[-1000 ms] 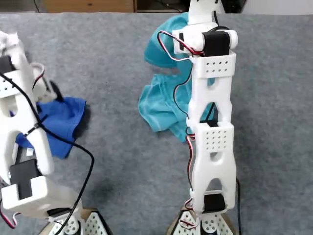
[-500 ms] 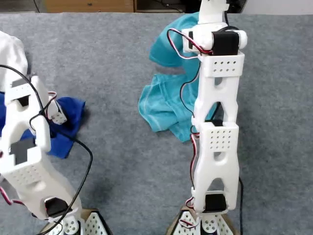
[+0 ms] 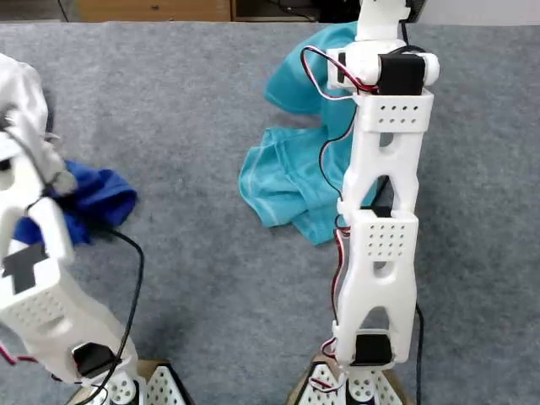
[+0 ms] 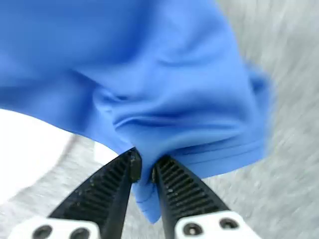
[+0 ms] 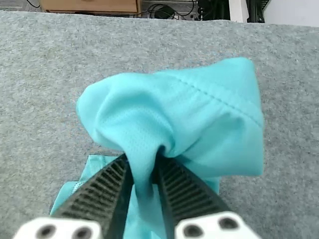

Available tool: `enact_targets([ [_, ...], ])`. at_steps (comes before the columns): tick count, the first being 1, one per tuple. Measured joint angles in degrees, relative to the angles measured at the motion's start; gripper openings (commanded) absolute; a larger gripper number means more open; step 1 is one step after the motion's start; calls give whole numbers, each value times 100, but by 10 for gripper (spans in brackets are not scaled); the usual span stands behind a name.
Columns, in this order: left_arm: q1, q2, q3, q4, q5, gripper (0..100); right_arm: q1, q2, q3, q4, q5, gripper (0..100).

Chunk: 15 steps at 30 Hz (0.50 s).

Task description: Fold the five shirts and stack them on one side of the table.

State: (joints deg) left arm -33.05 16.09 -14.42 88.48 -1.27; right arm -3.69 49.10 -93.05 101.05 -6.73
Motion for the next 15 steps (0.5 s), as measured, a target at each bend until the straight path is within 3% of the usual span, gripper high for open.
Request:
enact_targets([
  [4, -615, -352, -1319, 193, 0, 20, 97, 0, 0, 0, 132, 5],
  [7, -1002, -387, -2110, 193, 9, 20, 141, 0, 0, 0, 765, 5],
  [15, -2224, 132, -2418, -738, 290, 20, 149, 0, 0, 0, 1881, 5],
])
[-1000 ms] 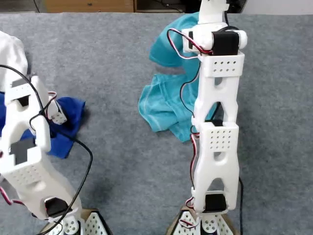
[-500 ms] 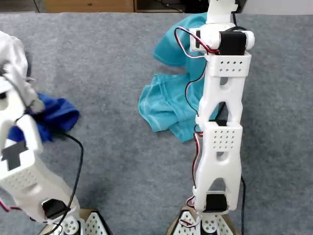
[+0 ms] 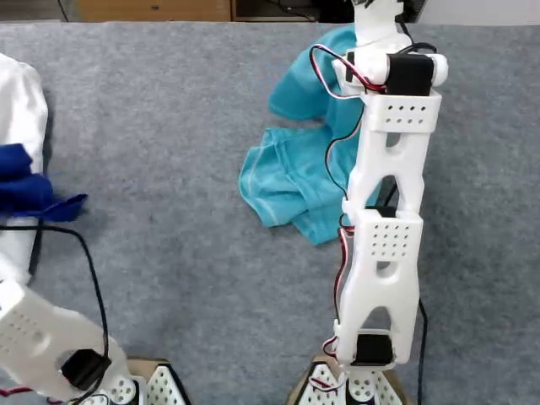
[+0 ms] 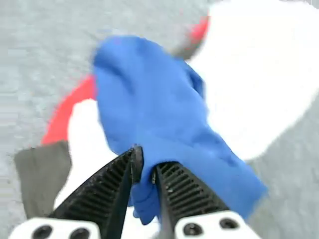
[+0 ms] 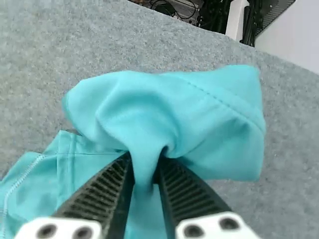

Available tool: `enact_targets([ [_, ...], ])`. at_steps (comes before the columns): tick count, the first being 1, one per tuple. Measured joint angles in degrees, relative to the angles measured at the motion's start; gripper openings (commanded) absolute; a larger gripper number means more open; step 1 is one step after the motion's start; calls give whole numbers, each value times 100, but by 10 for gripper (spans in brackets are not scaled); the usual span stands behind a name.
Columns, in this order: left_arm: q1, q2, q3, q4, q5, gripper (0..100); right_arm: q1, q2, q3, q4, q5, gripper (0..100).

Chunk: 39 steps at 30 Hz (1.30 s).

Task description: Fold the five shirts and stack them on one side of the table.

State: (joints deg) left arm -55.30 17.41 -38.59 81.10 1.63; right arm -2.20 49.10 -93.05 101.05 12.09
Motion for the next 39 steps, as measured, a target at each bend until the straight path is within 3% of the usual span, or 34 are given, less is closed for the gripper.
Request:
enact_targets([
  [4, -176, 369, -9, -193, 44, 40, 0, 0, 0, 0, 255, 5],
  [9, -202, 818, -9, -149, 114, 221, 0, 0, 9, 0, 554, 5],
  [15, -431, 932, -88, -53, 809, 284, 0, -510, 879, 0, 967, 5],
  [24, -431, 932, -1969, 1591, 897, 309, 0, -1925, 2971, 0, 1266, 5],
  [28, -334, 932, -3121, 1881, 897, 311, 0, -2708, 3578, 0, 1345, 5],
  [34, 378, 923, -3613, 1916, 923, 308, 0, -3807, 4809, 0, 1512, 5],
  [39, 1670, 607, -2523, 1916, 914, 307, 308, -4396, 5749, -202, 1512, 5],
])
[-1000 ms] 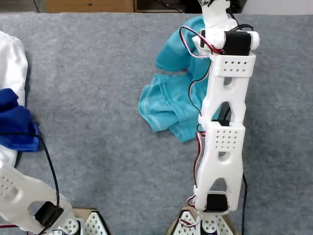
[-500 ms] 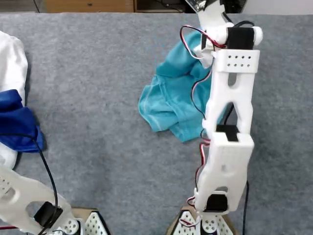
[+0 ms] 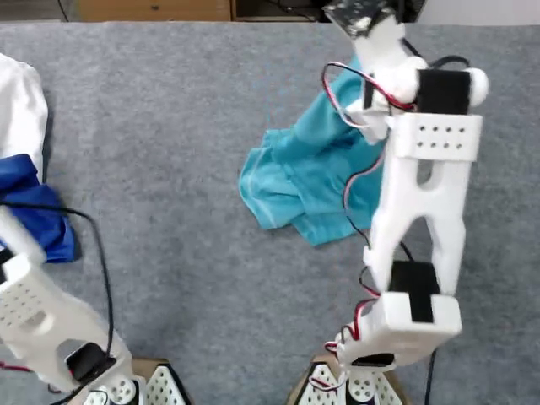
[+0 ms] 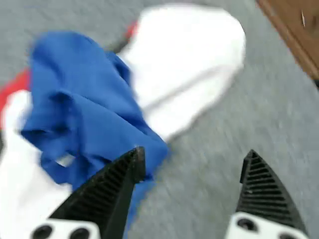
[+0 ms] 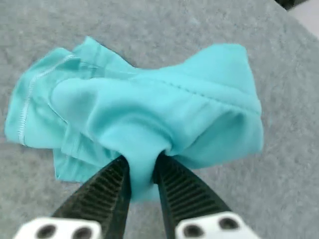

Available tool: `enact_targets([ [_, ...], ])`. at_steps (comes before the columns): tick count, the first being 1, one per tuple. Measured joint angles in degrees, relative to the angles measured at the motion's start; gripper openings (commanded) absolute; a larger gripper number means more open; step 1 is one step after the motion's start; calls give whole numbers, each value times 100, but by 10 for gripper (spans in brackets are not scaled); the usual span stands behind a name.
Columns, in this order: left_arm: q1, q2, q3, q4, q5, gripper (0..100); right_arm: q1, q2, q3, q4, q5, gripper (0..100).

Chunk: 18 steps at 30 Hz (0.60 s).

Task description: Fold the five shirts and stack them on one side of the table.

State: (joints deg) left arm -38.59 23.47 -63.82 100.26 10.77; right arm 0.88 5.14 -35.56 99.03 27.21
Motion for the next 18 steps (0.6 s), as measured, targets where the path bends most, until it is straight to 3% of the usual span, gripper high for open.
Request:
enact_targets([
  [7, 2444, -404, 1969, -26, 255, 308, 1029, -396, 1310, -941, 0, 5],
  [11, 3930, -255, 2549, -791, 404, 308, 1442, -396, 2558, -2075, 0, 5],
  [18, 4774, 985, 2840, -2312, 1292, 307, 1495, -396, 4976, -4510, -70, 5],
])
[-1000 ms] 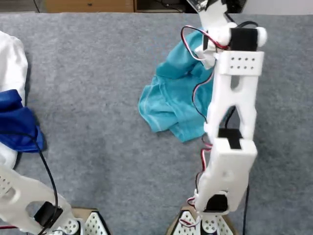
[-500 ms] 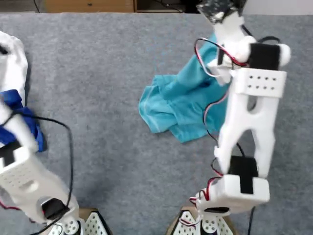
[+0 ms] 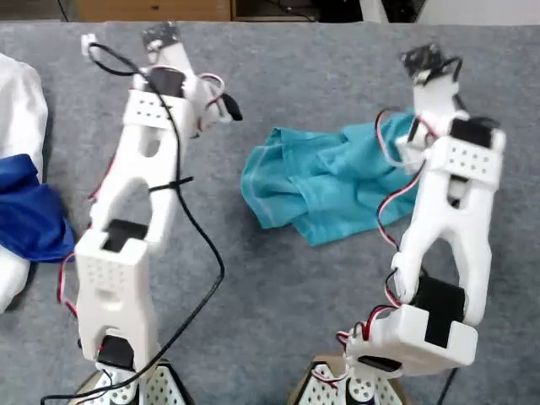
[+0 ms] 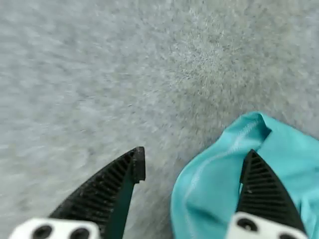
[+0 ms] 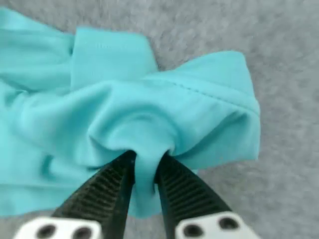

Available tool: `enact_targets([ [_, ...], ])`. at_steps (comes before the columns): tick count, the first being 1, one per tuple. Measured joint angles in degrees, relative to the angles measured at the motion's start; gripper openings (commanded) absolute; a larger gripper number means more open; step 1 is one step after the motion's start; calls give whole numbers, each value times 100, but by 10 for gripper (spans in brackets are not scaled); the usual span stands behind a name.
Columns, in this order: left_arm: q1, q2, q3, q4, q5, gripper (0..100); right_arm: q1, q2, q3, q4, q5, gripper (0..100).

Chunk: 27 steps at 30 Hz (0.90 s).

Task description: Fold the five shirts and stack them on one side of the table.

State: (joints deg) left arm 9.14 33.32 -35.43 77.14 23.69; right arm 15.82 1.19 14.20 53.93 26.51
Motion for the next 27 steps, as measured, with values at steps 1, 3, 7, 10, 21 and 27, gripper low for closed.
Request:
enact_targets([
  [1, 70, 211, 0, -132, 141, 307, 0, 0, 352, -440, -114, 5],
  [3, 237, 598, -44, -334, 396, 307, 0, 0, 993, -1354, -325, 5],
  [7, 607, 1248, -607, -484, 651, 307, 0, 0, 1943, -2848, -835, 5],
  [10, 879, 1653, -1310, -484, 826, 307, 26, 0, 2268, -3508, -1046, 5],
  [21, 967, 2629, -2919, -571, 1829, 307, 70, 0, 2365, -3851, -1090, 5],
  [27, 1037, 3182, -3182, -844, 2453, 271, 70, 53, 2365, -3851, -1090, 5],
])
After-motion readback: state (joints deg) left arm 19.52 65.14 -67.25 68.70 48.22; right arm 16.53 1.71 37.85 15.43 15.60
